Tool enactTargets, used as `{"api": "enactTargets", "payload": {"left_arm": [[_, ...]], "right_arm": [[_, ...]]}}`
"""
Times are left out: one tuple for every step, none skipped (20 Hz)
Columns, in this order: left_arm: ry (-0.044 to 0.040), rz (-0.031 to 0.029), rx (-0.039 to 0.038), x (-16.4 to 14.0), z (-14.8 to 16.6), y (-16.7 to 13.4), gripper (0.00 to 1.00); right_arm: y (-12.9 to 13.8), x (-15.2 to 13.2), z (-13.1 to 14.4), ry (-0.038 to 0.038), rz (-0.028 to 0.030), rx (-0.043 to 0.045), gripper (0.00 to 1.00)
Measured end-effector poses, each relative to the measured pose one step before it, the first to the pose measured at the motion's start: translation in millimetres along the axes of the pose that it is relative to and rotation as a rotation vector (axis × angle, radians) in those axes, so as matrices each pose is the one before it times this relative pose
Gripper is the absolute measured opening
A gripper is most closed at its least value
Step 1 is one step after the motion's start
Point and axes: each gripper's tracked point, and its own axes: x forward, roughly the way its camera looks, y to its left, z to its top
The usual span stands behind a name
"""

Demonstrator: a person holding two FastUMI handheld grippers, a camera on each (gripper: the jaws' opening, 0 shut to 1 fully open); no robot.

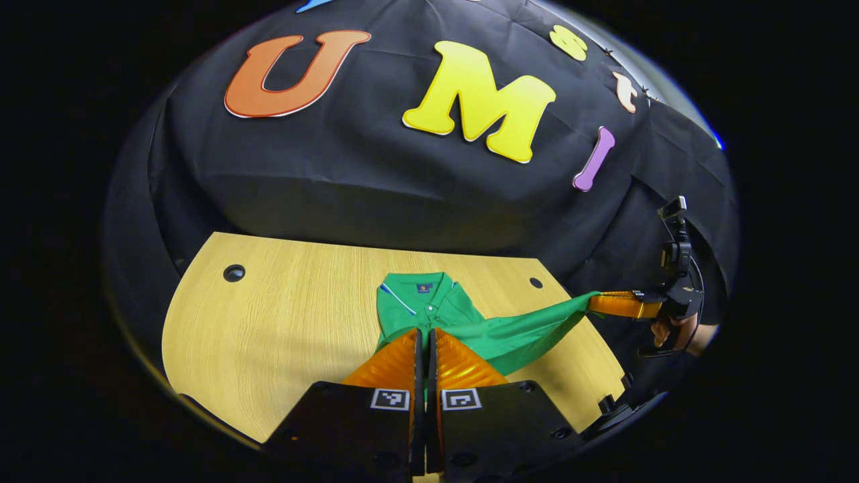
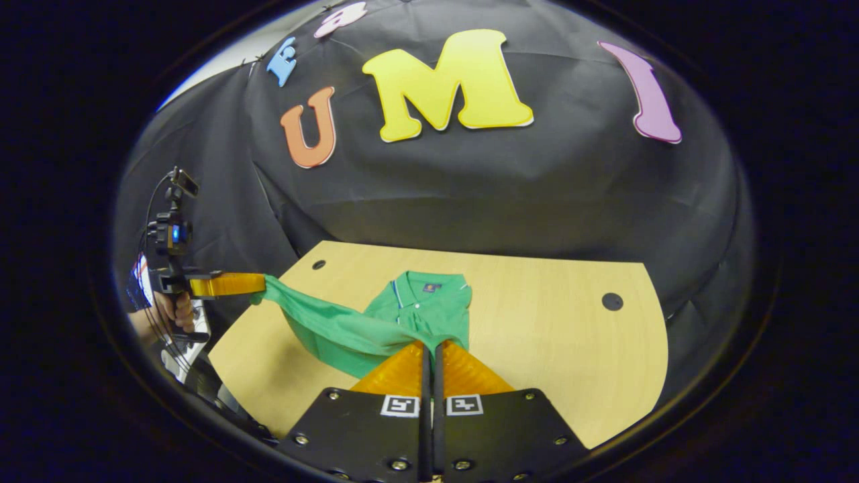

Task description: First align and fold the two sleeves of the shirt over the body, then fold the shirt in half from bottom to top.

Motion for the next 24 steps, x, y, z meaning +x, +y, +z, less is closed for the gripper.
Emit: {"api": "enactTargets", "payload": {"left_arm": [[-0.00739, -0.00280, -0.01270, 5.75, 6.06, 2.12, 0.04], [-0.00414, 0.00240, -0.00784, 4.47, 4.16, 2.94, 0.04], [0.00256, 0.00752, -0.00081, 4.69, 3.74, 3.85, 0.04], [0.00100, 0.00624, 0.00438, 5.22, 3.05, 3.57, 0.04], [-0.00231, 0.00175, 0.00488, 5.19, 4.56, 2.70, 0.04], [-0.00378, -0.00034, 0.00523, 4.50, 4.40, 2.02, 0.04], [-0.00334, 0.00276, 0.00493, 5.80, 4.31, 2.38, 0.04], [-0.00077, 0.00464, 0.00114, 5.28, 3.05, 3.09, 0.04], [-0.01018, 0.00561, 0.00013, 9.19, 4.89, 1.68, 0.04], [-0.01421, 0.00388, 0.00167, 6.29, 4.27, 2.83, 0.04], [-0.00337, 0.00438, 0.00181, 6.29, 2.22, 3.39, 0.04], [0.00248, 0.00692, 0.00167, 6.10, -0.42, 3.88, 0.04], [-0.00162, 0.00675, 0.00140, 8.18, 0.01, 3.49, 0.04], [-0.00021, 0.00640, -0.00010, 8.07, -0.36, 4.07, 0.04], [0.00039, 0.00421, -0.00115, 9.40, -0.59, 2.47, 0.04], [-0.00077, 0.01149, 0.00299, 7.71, -1.92, 5.21, 0.04], [0.00309, 0.01209, 0.00537, 9.46, -2.81, 6.11, 0.04], [0.00340, 0.01452, 0.00242, 8.31, -3.38, 6.09, 0.04], [-0.00028, 0.01009, -0.00211, 10.46, -2.75, 5.34, 0.03], [0.00249, 0.00749, -0.00301, 9.43, -4.06, 4.80, 0.04], [0.00516, 0.00980, -0.00381, 11.67, -3.68, 3.11, 0.04], [0.01199, 0.01067, 0.00456, 10.17, -5.91, 3.80, 0.04], [0.01578, 0.01898, 0.01635, 8.29, -6.99, 4.52, 0.04], [0.01197, 0.02444, 0.02062, 9.30, -3.67, 3.79, 0.04]], "right_arm": [[-1.33, 6.43, 4.70, -0.00381, -0.00299, -0.00496, 0.01], [-1.07, 5.40, 5.39, -0.00401, -0.00189, -0.00290, 0.00], [-0.40, 4.40, 2.65, -0.00327, -0.00154, -0.00105, 0.00], [-1.29, 5.21, 3.85, -0.00444, -0.00127, 0.00005, 0.00], [-0.22, 7.02, 4.69, -0.00421, -0.00046, 0.00002, 0.01], [-1.32, 6.78, 4.10, -0.00426, -0.00573, -0.00089, 0.01], [-1.95, 6.81, 2.82, -0.00280, -0.00731, -0.00052, 0.01], [-1.67, 6.91, 2.28, -0.00424, -0.00353, 0.00496, 0.01], [-1.45, 8.11, 1.47, 0.00250, -0.00604, 0.00487, 0.01], [-3.51, 8.08, 2.50, -0.00369, -0.00814, 0.00641, 0.01], [-3.48, 8.34, 2.24, -0.00145, -0.00972, 0.00750, 0.00], [-4.21, 8.66, 1.52, -0.00263, -0.01028, 0.00590, 0.00], [-3.26, 8.16, 1.26, -0.00120, -0.00837, 0.00083, 0.00], [-4.08, 7.95, 1.09, 0.00042, -0.01019, -0.00361, 0.00], [-3.17, 8.07, 0.28, -0.00191, -0.00585, -0.00150, 0.01], [-3.51, 8.54, 0.23, -0.00079, -0.00999, -0.00117, 0.01], [-4.10, 9.16, -2.08, 0.00187, -0.00892, -0.00203, 0.01], [-4.21, 9.97, -2.42, 0.00400, -0.01021, -0.00062, 0.01], [-2.65, 8.05, -2.44, 0.00109, -0.00410, 0.00497, 0.01], [-4.68, 10.69, -3.15, 0.00654, -0.01279, 0.00377, 0.00], [-4.30, 10.53, -4.05, 0.00664, -0.01120, 0.00293, 0.00], [-4.73, 11.40, -2.81, 0.00864, -0.01620, -0.00092, 0.00], [-3.07, 9.78, -5.06, 0.01111, -0.01319, -0.00348, 0.01], [-3.90, 10.77, -3.98, 0.01044, -0.01587, -0.00510, 0.01]]}}
